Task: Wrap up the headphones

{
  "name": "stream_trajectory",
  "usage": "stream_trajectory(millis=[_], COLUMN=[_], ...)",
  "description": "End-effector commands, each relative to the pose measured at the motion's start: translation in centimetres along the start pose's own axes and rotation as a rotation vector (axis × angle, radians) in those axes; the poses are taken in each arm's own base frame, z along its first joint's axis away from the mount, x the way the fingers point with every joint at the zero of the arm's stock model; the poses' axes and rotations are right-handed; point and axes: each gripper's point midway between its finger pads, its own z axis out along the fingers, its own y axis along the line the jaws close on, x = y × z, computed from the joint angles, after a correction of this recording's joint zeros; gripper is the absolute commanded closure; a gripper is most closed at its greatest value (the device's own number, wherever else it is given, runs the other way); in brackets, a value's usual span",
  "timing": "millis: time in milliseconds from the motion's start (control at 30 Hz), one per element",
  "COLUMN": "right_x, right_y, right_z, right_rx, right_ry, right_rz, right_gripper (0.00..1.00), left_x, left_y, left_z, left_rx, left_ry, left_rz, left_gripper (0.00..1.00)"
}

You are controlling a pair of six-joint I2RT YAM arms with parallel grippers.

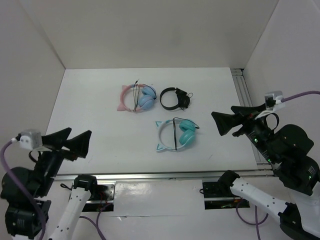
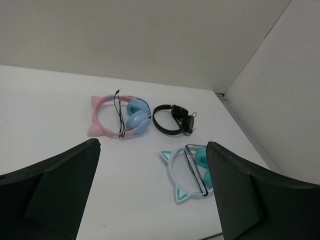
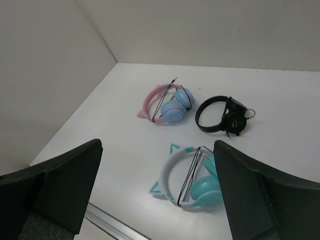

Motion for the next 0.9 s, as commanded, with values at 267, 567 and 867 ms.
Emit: stream_trajectory(millis=[267,567,867], right_x=[2.5,2.4,3.0], right_y=[-2.4,-3.0,-3.2], right_z=[-2.8,-3.0,-2.4], right_rx=[0.082,0.111,0.127], right_ry=[0.089,0.088,0.111], right_rz=[-0.013,-0.017,-0.035], right_gripper=[0.01,0.01,0.01], left_x=[-2.4,-1.2,-0.5], left_y=[-2.5,-1.0,0.1], left_z=[-2.1,-1.3,-0.7], left_rx=[0.091,0.034,-0.016], left_ry=[-0.01,0.01,0.021], left_rz=[0.006,0.011,0.018], left_gripper=[0.0,0.0,0.0])
